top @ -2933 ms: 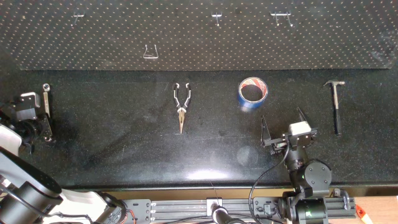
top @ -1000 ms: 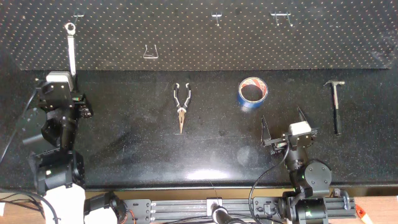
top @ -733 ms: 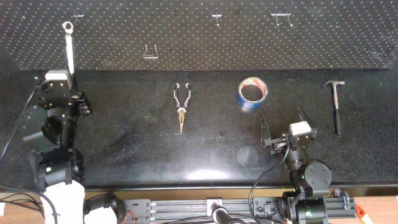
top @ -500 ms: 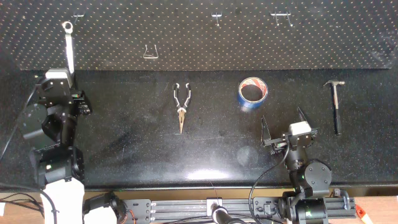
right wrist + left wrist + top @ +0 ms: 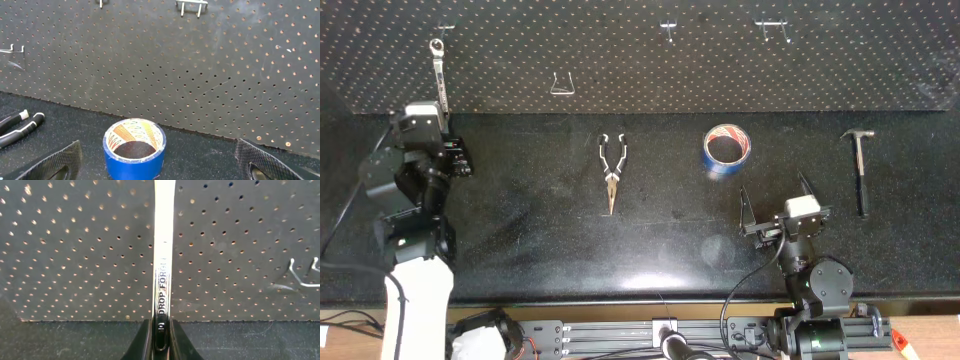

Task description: Place Tools Onto Pegboard

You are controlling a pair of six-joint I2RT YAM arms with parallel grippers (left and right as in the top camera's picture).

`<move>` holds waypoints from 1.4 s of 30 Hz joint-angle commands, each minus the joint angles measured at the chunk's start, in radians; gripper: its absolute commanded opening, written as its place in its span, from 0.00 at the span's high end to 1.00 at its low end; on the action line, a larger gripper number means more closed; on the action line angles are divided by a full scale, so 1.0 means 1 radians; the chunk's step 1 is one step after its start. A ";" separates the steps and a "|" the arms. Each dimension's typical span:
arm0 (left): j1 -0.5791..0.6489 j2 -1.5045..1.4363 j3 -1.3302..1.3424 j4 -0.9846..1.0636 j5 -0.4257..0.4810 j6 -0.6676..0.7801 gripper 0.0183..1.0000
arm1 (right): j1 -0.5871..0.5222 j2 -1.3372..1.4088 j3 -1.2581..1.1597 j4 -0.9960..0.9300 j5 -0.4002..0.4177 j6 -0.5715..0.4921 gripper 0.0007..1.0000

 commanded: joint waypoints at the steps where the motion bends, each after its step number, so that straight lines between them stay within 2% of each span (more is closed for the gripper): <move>1: 0.003 0.059 0.010 0.023 -0.017 -0.013 0.25 | -0.005 -0.006 -0.006 -0.002 0.002 -0.010 0.00; 2: 0.003 0.056 0.011 0.023 -0.023 -0.013 0.07 | -0.005 -0.006 -0.006 -0.002 0.002 -0.010 0.00; 3: 0.003 0.047 0.015 0.023 -0.051 -0.013 0.00 | -0.005 -0.006 -0.006 -0.002 0.001 -0.010 0.00; 5: 0.005 0.010 0.020 0.021 -0.106 -0.013 0.00 | -0.005 -0.006 -0.006 -0.002 0.002 -0.010 0.00; 7: 0.016 -0.085 0.021 -0.020 -0.111 -0.013 0.00 | -0.005 -0.006 -0.006 -0.002 0.002 -0.010 0.00; 9: 0.014 -0.241 0.021 -0.161 -0.062 -0.014 0.00 | -0.005 -0.006 -0.006 -0.002 0.001 -0.010 0.00; 11: 0.009 -0.436 0.021 -0.419 -0.011 -0.014 0.00 | -0.005 -0.006 -0.006 -0.002 0.002 -0.010 0.00; 13: -0.040 -0.554 0.021 -0.663 -0.012 -0.013 0.00 | -0.005 -0.006 -0.006 -0.002 0.002 -0.010 0.00; 15: -0.056 -0.618 0.021 -0.786 -0.016 -0.013 0.00 | -0.005 -0.006 -0.006 -0.002 0.002 -0.010 0.00; 23: -0.056 -0.637 0.021 -0.855 -0.012 -0.016 0.01 | -0.005 -0.006 -0.006 -0.002 0.002 -0.010 0.00; 25: -0.056 -0.637 0.021 -0.842 -0.066 -0.017 0.00 | -0.005 -0.006 -0.006 -0.002 0.002 -0.010 0.00; 29: -0.056 -0.637 0.021 -0.843 -0.064 -0.017 0.00 | -0.005 -0.006 -0.006 -0.002 0.002 -0.010 0.00; 33: -0.066 -0.637 0.021 -0.842 -0.064 -0.223 0.00 | -0.005 -0.006 -0.006 -0.002 0.002 -0.010 0.00; 35: -0.178 -0.637 0.021 -0.842 -0.048 -0.313 0.01 | -0.005 -0.006 -0.006 -0.002 0.002 -0.010 0.00; 38: -0.454 -0.632 0.021 -0.829 -0.084 -0.338 0.00 | -0.005 -0.006 -0.006 -0.002 0.002 -0.010 0.00; 40: -0.624 -0.584 0.021 -0.827 -0.238 -0.526 0.00 | -0.005 -0.006 -0.006 -0.002 0.002 -0.010 0.00; 42: -0.739 -0.499 0.021 -0.798 -0.286 -0.597 0.00 | -0.005 -0.006 -0.006 -0.002 0.002 -0.010 0.00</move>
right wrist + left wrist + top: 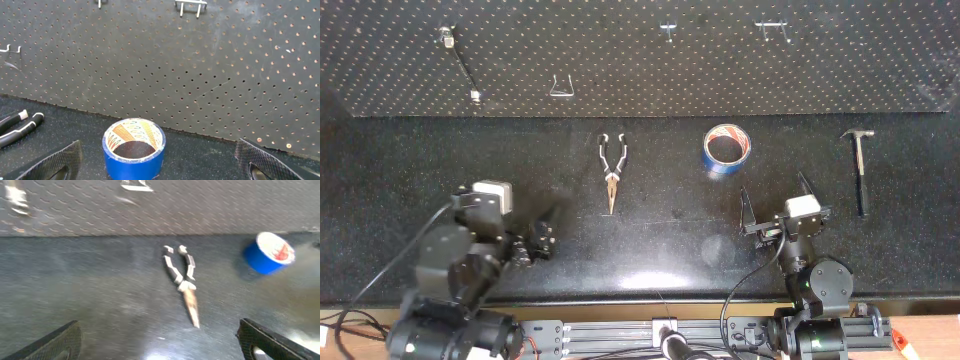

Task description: Place Tools Onto Pegboard

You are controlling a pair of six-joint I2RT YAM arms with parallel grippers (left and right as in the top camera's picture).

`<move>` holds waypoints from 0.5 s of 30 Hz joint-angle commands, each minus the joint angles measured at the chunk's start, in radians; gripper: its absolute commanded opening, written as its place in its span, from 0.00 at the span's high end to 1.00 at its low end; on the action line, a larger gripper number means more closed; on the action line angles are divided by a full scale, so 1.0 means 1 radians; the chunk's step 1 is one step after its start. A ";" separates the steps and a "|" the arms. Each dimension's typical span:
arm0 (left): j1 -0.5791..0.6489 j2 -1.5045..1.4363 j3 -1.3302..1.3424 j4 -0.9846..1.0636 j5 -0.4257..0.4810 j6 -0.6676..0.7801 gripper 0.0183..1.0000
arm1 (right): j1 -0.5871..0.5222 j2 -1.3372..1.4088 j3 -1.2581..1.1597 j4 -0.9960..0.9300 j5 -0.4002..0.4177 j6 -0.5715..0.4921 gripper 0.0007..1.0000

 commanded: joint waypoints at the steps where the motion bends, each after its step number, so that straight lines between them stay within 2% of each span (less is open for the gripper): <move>1: -0.222 0.167 -0.002 0.065 -0.161 -0.224 0.00 | -0.004 -0.006 -0.006 -0.003 -0.001 -0.010 0.00; 3: -0.316 0.358 0.014 0.168 -0.172 -0.276 0.00 | -0.004 -0.006 -0.006 -0.003 -0.001 -0.010 0.00; 6: -0.394 0.655 0.183 0.146 -0.244 -0.309 0.00 | -0.004 -0.006 -0.006 -0.003 -0.002 -0.010 0.00; 9: -0.391 0.883 0.402 0.022 -0.258 -0.309 0.00 | -0.004 -0.006 -0.006 -0.003 -0.001 -0.010 0.00; 11: -0.391 1.000 0.498 0.012 -0.254 -0.312 0.00 | -0.004 -0.006 -0.006 -0.003 -0.002 -0.010 0.00; 15: -0.391 1.168 0.577 0.019 -0.258 -0.475 0.00 | -0.004 -0.006 -0.006 -0.003 -0.002 -0.010 0.00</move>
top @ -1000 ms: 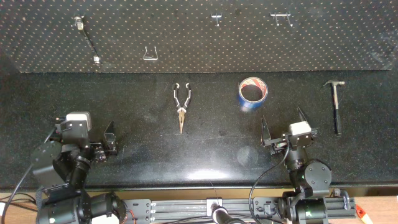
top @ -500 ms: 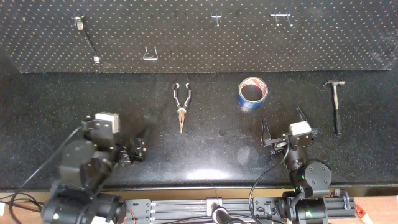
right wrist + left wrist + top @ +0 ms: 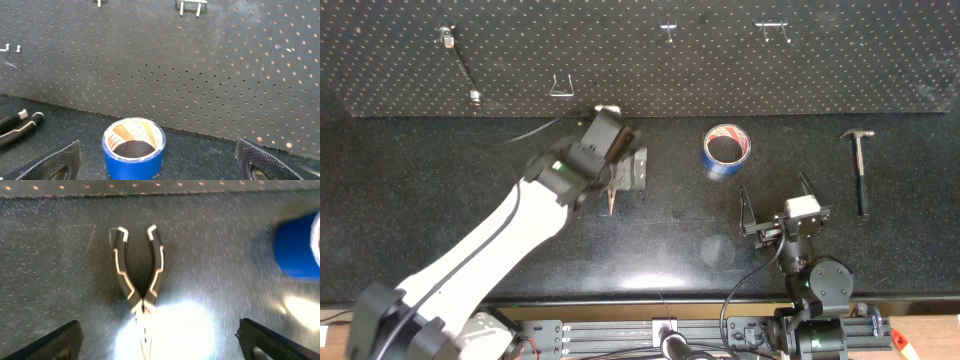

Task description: Place Tools Onto Pegboard

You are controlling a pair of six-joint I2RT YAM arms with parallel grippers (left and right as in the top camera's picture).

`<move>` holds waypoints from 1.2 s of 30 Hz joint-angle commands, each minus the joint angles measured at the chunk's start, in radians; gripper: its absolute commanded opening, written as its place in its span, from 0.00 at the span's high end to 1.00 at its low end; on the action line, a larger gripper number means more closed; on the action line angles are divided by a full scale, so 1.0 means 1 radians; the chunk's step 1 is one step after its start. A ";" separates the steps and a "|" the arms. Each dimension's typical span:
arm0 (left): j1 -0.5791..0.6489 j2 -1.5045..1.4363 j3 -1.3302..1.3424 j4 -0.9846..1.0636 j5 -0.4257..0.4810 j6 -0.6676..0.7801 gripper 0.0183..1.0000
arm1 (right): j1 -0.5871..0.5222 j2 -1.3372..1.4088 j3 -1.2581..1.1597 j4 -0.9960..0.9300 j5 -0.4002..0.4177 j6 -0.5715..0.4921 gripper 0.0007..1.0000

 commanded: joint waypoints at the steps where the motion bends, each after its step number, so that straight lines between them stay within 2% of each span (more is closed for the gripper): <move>1: -0.003 0.123 0.050 0.010 -0.031 -0.164 0.00 | -0.003 -0.006 -0.006 -0.002 -0.003 -0.010 0.00; 7: -0.003 0.138 0.050 0.006 -0.131 -0.241 0.01 | -0.003 -0.007 -0.006 -0.002 -0.003 -0.010 0.00; 12: -0.003 0.166 0.050 0.006 -0.127 -0.192 0.00 | -0.003 -0.007 -0.006 -0.002 -0.003 -0.010 0.00; 18: -0.003 0.207 0.050 0.008 -0.115 -0.192 0.00 | -0.003 -0.007 -0.006 -0.002 -0.003 -0.010 0.00; 21: -0.002 0.237 0.050 0.022 -0.069 -0.192 0.00 | -0.003 -0.007 -0.006 -0.002 -0.003 -0.010 0.00; 29: 0.037 0.252 0.045 0.023 -0.059 -0.191 0.00 | -0.003 -0.007 -0.006 -0.002 -0.003 -0.010 0.00; 31: 0.043 0.252 0.045 0.049 -0.055 -0.126 0.00 | -0.003 -0.007 -0.006 -0.001 -0.003 -0.010 0.00; 36: 0.045 0.281 0.045 0.069 -0.050 -0.105 0.00 | -0.003 -0.007 -0.006 -0.002 -0.003 -0.010 0.00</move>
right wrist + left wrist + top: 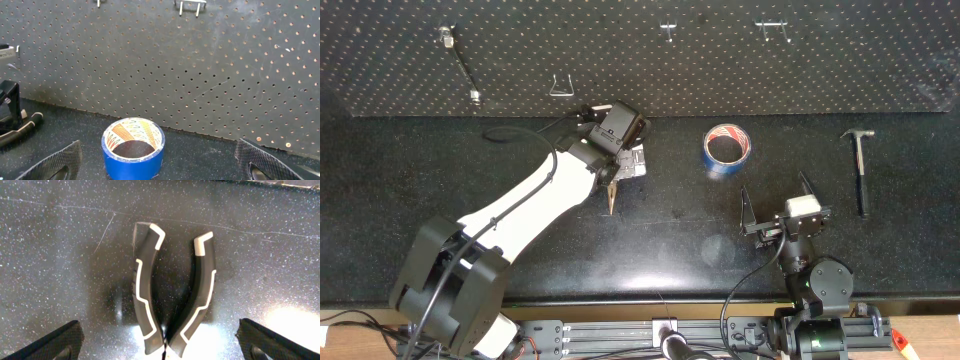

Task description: Place Tools Onto Pegboard

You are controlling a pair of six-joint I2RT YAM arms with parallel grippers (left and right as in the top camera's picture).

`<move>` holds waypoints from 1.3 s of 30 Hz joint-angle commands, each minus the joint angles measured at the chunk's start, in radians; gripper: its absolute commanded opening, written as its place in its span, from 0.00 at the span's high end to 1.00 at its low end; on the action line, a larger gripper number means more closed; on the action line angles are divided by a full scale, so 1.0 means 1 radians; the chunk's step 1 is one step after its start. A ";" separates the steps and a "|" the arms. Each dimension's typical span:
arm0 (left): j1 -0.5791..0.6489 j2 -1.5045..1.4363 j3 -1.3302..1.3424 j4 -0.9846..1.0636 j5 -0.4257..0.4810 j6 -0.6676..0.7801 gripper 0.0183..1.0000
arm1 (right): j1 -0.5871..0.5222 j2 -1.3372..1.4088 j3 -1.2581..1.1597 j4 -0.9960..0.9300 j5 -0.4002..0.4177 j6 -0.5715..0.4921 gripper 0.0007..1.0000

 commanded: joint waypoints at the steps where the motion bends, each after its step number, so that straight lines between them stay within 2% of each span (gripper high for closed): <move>1: 0.004 0.050 0.014 0.022 0.017 0.032 0.00 | -0.002 -0.007 -0.006 -0.002 -0.002 -0.010 0.00; 7: 0.004 0.077 0.014 0.026 0.016 0.034 0.00 | -0.002 -0.007 -0.006 -0.002 -0.002 -0.010 0.00; 13: 0.006 0.077 0.014 0.032 0.005 0.096 0.00 | -0.002 -0.007 -0.006 -0.002 -0.002 -0.010 0.00; 20: 0.031 0.090 0.014 0.097 0.006 0.096 0.00 | -0.002 -0.007 -0.006 -0.002 -0.002 -0.010 0.00; 39: 0.031 0.110 0.014 0.105 0.013 0.099 0.00 | -0.002 -0.007 -0.006 -0.002 -0.002 -0.010 0.00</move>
